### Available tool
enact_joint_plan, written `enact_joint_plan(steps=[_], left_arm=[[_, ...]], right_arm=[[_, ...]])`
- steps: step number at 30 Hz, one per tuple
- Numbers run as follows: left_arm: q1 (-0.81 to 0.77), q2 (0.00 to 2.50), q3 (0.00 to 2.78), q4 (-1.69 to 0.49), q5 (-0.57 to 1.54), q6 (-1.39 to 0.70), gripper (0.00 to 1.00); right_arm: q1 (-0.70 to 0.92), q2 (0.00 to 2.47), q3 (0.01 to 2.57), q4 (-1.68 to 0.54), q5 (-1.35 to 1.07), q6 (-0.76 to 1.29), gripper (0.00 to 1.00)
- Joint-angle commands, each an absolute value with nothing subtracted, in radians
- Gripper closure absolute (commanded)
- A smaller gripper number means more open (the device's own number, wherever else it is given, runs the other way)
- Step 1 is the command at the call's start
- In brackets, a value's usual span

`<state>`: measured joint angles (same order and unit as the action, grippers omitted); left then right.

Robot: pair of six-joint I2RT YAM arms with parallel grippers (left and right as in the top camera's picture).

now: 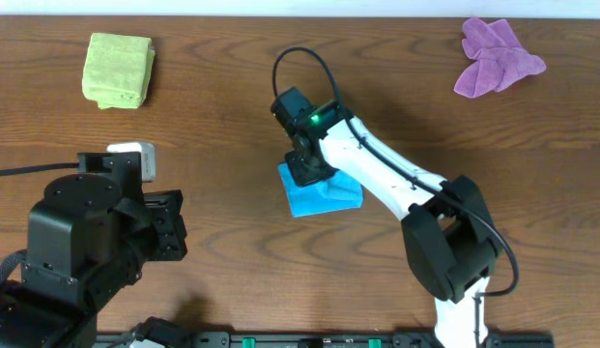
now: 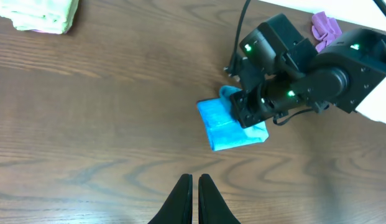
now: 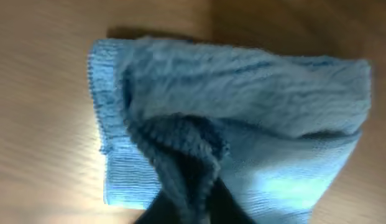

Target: Fold the cloth

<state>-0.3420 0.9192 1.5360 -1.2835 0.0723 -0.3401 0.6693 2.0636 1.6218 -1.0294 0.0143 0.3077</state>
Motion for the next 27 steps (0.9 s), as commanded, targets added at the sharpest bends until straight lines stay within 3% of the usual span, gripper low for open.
enact_joint_plan(steps=[1, 5, 8, 10, 12, 18, 23, 27], left_arm=[[-0.339, 0.921, 1.542, -1.287, 0.078, -0.344, 0.93], [-0.339, 0.921, 1.541, -1.287, 0.073, -0.344, 0.90], [-0.339, 0.923, 1.538, -1.287, 0.060, -0.344, 0.90], [-0.339, 0.928, 1.528, -1.286, 0.030, -0.344, 0.88], [-0.339, 0.934, 1.506, -1.282, 0.006, -0.345, 0.87], [-0.339, 0.954, 1.316, -1.155, 0.022, -0.368, 0.84], [-0.339, 0.994, 1.090, -0.935, 0.112, -0.378, 0.71], [-0.339, 1.071, 0.947, -0.738, 0.221, -0.402, 0.32]], right_arm=[[0.704, 2.064, 1.622, -1.028, -0.079, 0.322, 0.38], [0.712, 2.064, 1.622, -1.028, -0.177, 0.321, 0.33], [0.709, 2.064, 1.622, -1.024, -0.212, 0.321, 0.43], [0.701, 2.064, 1.623, -1.024, -0.210, 0.321, 0.61], [0.685, 2.059, 1.625, -1.026, -0.210, 0.321, 0.98], [0.583, 1.996, 1.625, -1.037, -0.202, 0.313, 0.99], [0.471, 1.971, 1.625, -1.048, -0.167, 0.313, 0.98], [0.402, 1.971, 1.624, -1.048, -0.161, 0.305, 0.98]])
